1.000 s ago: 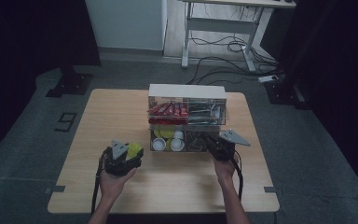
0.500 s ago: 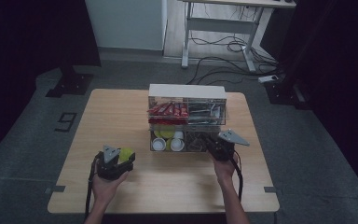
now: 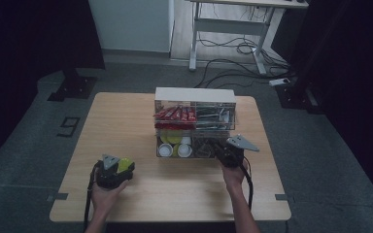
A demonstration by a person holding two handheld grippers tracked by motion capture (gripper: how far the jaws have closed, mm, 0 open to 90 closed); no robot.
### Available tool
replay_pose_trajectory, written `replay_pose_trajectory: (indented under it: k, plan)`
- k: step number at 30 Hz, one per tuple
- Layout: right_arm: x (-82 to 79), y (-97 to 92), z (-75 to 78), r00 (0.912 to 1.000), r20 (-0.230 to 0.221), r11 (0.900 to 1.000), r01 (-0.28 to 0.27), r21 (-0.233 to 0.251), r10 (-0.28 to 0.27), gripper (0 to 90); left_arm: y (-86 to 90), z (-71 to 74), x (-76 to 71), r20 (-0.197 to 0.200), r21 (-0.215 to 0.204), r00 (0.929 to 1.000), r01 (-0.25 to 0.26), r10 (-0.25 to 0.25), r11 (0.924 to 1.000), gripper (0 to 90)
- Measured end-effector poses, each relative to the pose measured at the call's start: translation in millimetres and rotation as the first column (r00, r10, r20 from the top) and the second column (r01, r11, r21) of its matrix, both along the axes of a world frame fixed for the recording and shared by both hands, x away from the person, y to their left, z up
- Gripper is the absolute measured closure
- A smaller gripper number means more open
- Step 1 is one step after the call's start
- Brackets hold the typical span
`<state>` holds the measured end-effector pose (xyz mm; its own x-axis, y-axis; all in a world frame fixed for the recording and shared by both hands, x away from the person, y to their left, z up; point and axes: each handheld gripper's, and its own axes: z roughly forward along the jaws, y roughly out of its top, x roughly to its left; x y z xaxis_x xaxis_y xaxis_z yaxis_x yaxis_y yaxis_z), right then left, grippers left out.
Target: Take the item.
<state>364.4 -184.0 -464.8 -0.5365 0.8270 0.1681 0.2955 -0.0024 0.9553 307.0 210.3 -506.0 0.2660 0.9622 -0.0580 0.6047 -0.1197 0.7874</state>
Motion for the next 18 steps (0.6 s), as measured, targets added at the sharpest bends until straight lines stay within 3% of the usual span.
replay_pose_trajectory:
  k: [16,18]
  plan:
    - [1.3,0.7,-2.8,1.0,-0.006,1.0,0.0,-0.007,0.0,88.7,6.3,-23.2,7.2,-0.085,0.037,0.9963,-0.009,0.013,0.9993,38.4]
    - [1.3,0.7,-2.8,1.0,-0.006,1.0,0.0,-0.006,0.0,88.7,6.6,-24.0,7.1,-0.08,0.03,0.9967,-0.012,0.014,0.9995,38.3]
